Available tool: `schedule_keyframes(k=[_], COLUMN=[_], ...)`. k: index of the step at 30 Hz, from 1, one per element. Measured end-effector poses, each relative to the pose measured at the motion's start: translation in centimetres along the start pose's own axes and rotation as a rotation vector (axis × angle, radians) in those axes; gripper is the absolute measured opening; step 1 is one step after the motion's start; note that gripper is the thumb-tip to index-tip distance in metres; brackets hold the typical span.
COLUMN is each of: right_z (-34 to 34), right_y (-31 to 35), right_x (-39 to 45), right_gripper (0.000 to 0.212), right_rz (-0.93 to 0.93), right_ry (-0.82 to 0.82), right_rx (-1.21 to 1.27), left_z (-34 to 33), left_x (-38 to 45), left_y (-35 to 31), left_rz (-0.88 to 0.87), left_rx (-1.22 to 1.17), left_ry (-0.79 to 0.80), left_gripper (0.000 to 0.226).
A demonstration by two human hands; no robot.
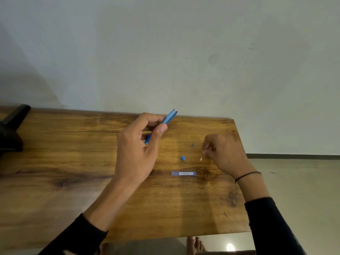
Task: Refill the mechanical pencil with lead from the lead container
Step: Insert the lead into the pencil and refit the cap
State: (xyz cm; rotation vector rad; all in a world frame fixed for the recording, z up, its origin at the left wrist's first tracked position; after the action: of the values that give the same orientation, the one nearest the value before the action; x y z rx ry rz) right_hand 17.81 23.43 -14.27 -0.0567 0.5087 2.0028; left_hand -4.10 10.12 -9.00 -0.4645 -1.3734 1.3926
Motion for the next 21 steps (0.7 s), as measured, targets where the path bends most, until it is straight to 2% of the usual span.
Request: schedule_keyframes(k=[4,13,17,21], right_z=[-1.3,-2.5,-3.2,-2.5], right_y=[1.0,2.3,3.3,3.9], right_x=[-0.2,-0.7,-1.0,-1.4], right_gripper=[0.019,0.015,0.028,0.016], right_rz=[0.005,0.039,0.057,0.078], right_ry=[0.053,0.075,0.097,0.090], right_rx=[-0.063,-0.164,-0.170,-0.111], left_z=[0.2,-0.2,-0.1,-0.2], left_x=[-0.1,-0.1,-0.4,-0.4], left_y=[0.2,0.3,0.5,0.5], left_rz=[0.012,0.020,0.017,0.015], left_rx=[0.004,0.031,0.030,0.035], left_ry=[0.015,0.034,0.059,0.075], left_gripper=[0.015,0.015,0.015,0.015])
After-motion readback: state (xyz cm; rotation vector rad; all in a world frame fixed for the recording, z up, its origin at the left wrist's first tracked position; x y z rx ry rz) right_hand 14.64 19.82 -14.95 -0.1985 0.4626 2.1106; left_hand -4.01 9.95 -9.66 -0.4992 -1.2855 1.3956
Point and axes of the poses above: each hand's wrist, its own x-axis towards the middle knuckle, its own z-axis out of the back of the hand, y = z × x, the point moved 6 cm from there along x, towards the middle knuckle, and after that the axes turned 7 degrees about y, right-handed, at the moved point
